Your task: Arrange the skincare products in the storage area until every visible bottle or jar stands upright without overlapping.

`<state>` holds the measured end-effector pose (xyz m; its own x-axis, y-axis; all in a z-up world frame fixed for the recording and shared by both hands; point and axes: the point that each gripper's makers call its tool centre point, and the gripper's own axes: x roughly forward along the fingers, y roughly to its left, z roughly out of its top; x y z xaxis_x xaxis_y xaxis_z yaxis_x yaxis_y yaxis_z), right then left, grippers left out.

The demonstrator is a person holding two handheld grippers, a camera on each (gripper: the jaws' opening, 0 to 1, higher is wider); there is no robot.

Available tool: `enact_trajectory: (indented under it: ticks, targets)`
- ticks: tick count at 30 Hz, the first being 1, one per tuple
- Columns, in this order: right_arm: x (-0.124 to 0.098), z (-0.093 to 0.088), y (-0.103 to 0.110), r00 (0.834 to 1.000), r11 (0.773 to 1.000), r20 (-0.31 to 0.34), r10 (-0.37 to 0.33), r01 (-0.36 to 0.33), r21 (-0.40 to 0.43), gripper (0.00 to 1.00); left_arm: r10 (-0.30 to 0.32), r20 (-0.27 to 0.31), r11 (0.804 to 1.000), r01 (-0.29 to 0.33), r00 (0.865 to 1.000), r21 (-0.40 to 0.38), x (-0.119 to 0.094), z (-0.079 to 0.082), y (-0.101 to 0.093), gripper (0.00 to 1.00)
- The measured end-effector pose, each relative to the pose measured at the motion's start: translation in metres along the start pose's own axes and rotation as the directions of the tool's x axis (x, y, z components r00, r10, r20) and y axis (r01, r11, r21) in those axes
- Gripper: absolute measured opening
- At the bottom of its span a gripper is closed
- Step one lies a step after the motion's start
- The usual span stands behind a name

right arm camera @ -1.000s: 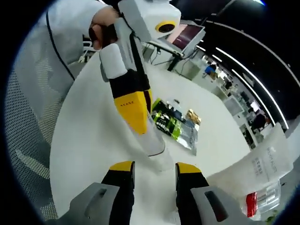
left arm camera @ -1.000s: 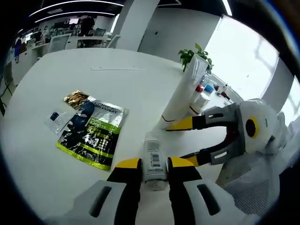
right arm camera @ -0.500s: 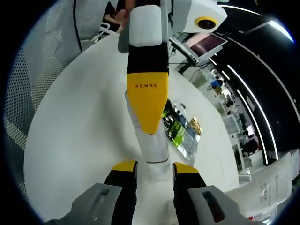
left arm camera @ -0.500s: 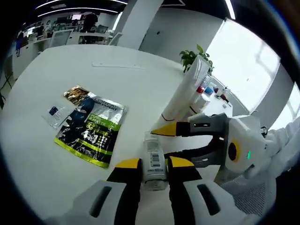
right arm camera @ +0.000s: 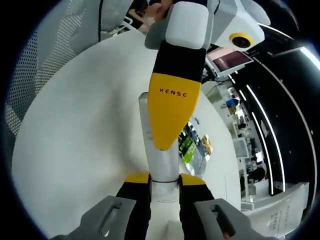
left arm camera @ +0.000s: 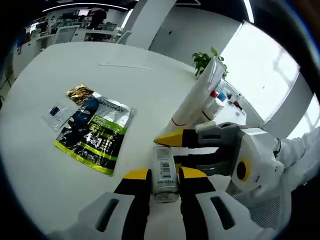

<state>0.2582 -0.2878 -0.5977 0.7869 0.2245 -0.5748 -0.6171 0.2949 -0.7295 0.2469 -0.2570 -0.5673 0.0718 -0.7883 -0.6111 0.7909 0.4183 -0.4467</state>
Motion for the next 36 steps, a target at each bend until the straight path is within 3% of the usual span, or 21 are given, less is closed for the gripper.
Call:
enact_trajectory:
  ticks: [13,22,27,31,36]
  targets:
    - [-0.013,0.004,-0.006,0.999,0.996,0.033,-0.003,0.005,-0.087,0.10,-0.063,-0.014,0.998,0.063,0.998,-0.003,-0.004,0.002,-0.006,0.22]
    - [-0.032,0.012,-0.017,0.994,0.984,0.105,-0.036,0.054,-0.167,0.10,-0.174,-0.067,0.984,0.170,0.982,-0.061,-0.010,0.002,-0.021,0.22]
    - [-0.046,0.017,-0.027,0.988,0.965,0.139,-0.071,0.103,-0.239,0.10,-0.311,-0.081,0.943,0.296,0.947,-0.155,-0.013,0.002,-0.033,0.25]
    - [-0.057,0.023,-0.037,0.979,0.939,0.172,-0.111,0.160,-0.305,0.10,-0.425,-0.075,0.888,0.400,0.902,-0.229,-0.018,0.004,-0.046,0.26]
    - [-0.070,0.028,-0.048,0.966,0.914,0.215,-0.146,0.215,-0.345,0.10,-0.547,0.007,0.775,0.510,0.837,-0.373,-0.027,0.015,-0.057,0.26]
